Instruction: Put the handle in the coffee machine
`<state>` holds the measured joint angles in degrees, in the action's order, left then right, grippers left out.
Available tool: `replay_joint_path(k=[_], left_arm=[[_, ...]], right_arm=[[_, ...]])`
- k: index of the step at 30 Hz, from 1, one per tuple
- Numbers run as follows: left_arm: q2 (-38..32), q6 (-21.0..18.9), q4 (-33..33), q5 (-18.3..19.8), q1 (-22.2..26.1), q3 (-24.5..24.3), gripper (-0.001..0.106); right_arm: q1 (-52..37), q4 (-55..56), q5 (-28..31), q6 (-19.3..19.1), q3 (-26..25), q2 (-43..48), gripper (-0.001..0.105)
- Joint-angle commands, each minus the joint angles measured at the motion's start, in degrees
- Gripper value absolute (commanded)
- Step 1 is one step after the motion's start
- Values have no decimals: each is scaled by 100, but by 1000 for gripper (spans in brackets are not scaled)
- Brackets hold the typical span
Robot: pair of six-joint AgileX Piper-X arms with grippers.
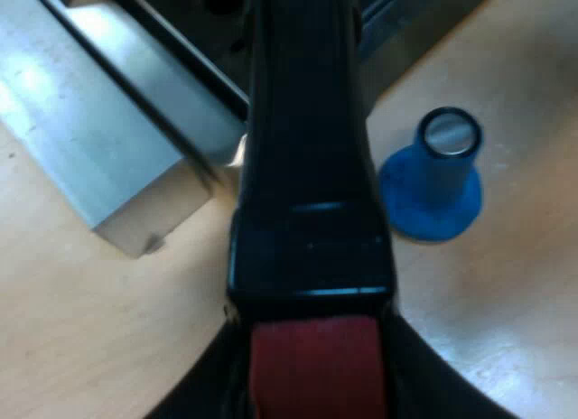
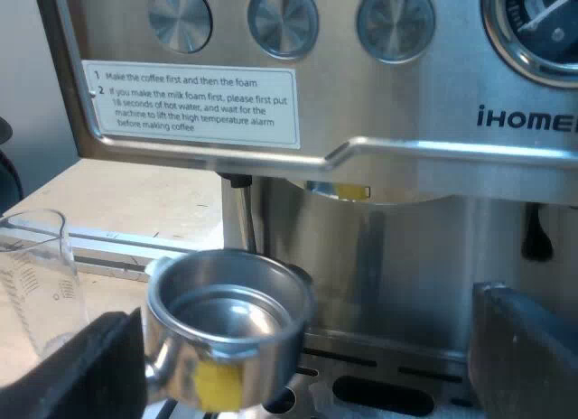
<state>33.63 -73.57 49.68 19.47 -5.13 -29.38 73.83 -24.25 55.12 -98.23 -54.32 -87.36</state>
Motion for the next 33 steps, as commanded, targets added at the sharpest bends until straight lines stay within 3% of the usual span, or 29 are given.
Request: replay_joint_path(k=[1, 12, 19, 33], left_arm=[[-43, -160, -244, 6, 1, -94, 0], [-43, -79, -220, 80, 1, -94, 0], [-43, -79, -521, 342, 1, -94, 0], [-43, -79, -637, 343, 1, -94, 0]], right_arm=[[15, -26, 33, -94, -13, 6, 74], [15, -26, 33, -94, -13, 6, 74], [15, -26, 33, -94, -13, 6, 74], [15, -26, 33, -94, -13, 6, 74]])
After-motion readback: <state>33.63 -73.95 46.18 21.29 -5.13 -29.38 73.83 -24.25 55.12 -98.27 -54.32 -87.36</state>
